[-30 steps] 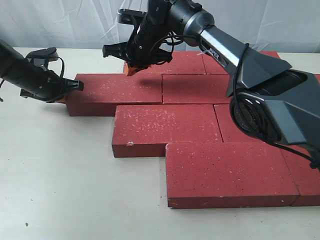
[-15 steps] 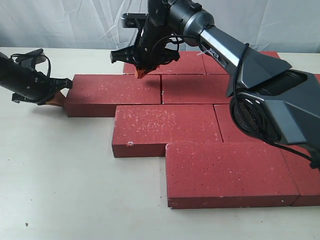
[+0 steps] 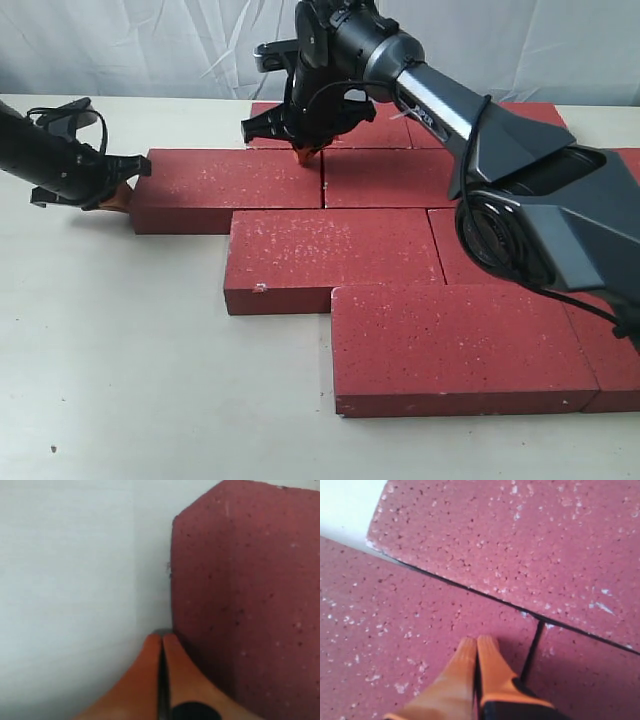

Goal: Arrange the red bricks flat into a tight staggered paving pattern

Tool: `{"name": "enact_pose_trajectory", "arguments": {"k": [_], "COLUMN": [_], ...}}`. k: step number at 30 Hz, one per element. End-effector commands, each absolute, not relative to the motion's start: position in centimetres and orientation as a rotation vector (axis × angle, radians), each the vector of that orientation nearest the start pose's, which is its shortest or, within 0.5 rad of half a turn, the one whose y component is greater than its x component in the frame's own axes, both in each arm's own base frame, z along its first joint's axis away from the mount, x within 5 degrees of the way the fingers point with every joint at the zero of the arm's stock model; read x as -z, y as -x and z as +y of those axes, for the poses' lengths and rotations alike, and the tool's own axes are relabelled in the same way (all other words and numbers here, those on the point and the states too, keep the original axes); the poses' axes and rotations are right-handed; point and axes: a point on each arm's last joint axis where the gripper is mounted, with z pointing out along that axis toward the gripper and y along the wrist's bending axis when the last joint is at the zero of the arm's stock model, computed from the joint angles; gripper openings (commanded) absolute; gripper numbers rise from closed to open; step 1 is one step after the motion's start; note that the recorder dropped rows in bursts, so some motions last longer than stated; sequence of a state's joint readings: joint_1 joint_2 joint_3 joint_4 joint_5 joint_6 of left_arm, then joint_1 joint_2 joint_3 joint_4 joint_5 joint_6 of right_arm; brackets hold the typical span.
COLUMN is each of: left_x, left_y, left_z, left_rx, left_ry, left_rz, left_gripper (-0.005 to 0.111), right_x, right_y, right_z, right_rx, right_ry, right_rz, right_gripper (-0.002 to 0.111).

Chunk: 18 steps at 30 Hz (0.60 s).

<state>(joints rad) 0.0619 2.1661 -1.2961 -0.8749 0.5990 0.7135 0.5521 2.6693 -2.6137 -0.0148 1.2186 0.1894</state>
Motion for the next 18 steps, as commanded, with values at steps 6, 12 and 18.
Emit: {"name": "enact_pose_trajectory", "arguments": {"k": [6, 12, 18], "left_x": [-7.8, -7.8, -9.8], "left_y": [-40.7, -40.7, -40.5], "left_z": [-2.5, -0.6, 1.1], "left_rx": [0.601, 0.596, 0.579], "left_ry": [-0.028, 0.028, 0.152], "left_rz": [2.782, 2.784, 2.777], "left_gripper": [0.000, 0.000, 0.000], "right_x": [-17.9, -19.3, -21.2], "right_y": [-47.2, -46.9, -46.1], "right_z": [28.5, 28.7, 29.5], "right_rx": [-0.181, -0.247, -0.427], "right_ry": [0.459, 0.446, 0.443], "right_rz": [2.704, 2.693, 2.690], "right_gripper": [-0.001, -0.001, -0.001]}}
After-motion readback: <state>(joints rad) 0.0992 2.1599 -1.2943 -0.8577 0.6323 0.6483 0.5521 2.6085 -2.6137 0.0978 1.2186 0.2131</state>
